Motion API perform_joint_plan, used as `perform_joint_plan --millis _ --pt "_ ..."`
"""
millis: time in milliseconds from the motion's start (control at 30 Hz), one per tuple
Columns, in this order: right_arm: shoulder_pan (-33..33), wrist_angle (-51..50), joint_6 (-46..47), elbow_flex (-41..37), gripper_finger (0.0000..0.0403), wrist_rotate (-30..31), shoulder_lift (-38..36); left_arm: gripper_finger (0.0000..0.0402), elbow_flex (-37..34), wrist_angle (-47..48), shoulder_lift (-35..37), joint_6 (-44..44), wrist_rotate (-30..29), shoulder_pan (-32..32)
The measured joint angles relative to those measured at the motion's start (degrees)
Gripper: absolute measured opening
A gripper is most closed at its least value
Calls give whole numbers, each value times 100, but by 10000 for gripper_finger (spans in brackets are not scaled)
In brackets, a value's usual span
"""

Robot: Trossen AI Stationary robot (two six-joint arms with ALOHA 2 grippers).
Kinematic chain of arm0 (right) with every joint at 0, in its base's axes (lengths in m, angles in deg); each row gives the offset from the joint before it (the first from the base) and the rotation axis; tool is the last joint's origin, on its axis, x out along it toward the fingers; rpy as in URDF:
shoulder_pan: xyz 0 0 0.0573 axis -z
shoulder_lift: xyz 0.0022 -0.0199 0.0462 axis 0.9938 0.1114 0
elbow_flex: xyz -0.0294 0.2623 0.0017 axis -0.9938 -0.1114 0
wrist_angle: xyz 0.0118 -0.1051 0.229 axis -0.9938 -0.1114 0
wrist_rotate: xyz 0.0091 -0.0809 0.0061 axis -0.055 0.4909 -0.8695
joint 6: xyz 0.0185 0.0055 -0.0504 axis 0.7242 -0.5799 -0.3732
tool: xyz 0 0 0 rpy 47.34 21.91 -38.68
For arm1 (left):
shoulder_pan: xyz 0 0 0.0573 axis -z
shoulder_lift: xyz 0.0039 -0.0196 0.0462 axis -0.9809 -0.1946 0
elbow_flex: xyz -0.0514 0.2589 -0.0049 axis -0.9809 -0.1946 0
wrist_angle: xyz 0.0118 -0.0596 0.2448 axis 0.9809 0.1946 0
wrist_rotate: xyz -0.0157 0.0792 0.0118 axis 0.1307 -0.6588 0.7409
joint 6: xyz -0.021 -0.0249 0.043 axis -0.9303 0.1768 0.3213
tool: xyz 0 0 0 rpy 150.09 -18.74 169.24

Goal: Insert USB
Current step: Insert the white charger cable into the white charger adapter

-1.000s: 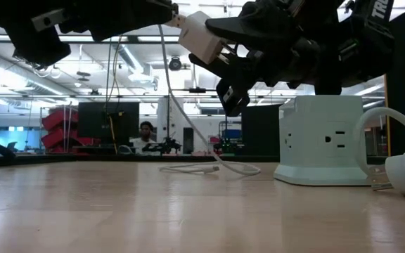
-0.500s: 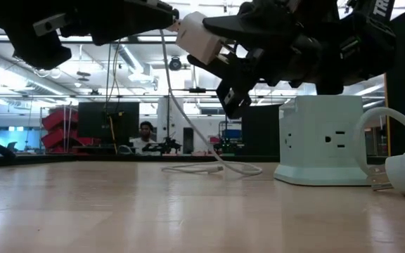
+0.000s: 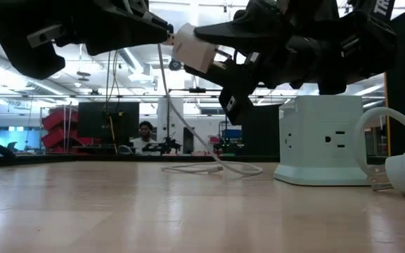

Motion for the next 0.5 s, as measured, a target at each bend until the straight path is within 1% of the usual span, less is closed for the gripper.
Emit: perform_joint_plan --millis 133,300,467,500 --pt "9 -59 150 0 111 261 0 1 -2 222 -2 -129 -444 4" --pt "7 -114 158 0 111 532 -2 1 -11 253 -9 -151 -494 -18" --pt "4 -116 151 0 111 665 -7 1 -13 238 -12 -147 -522 -22" --pt "5 -60 197 26 111 805 -11 1 -5 107 -21 -129 -568 -32"
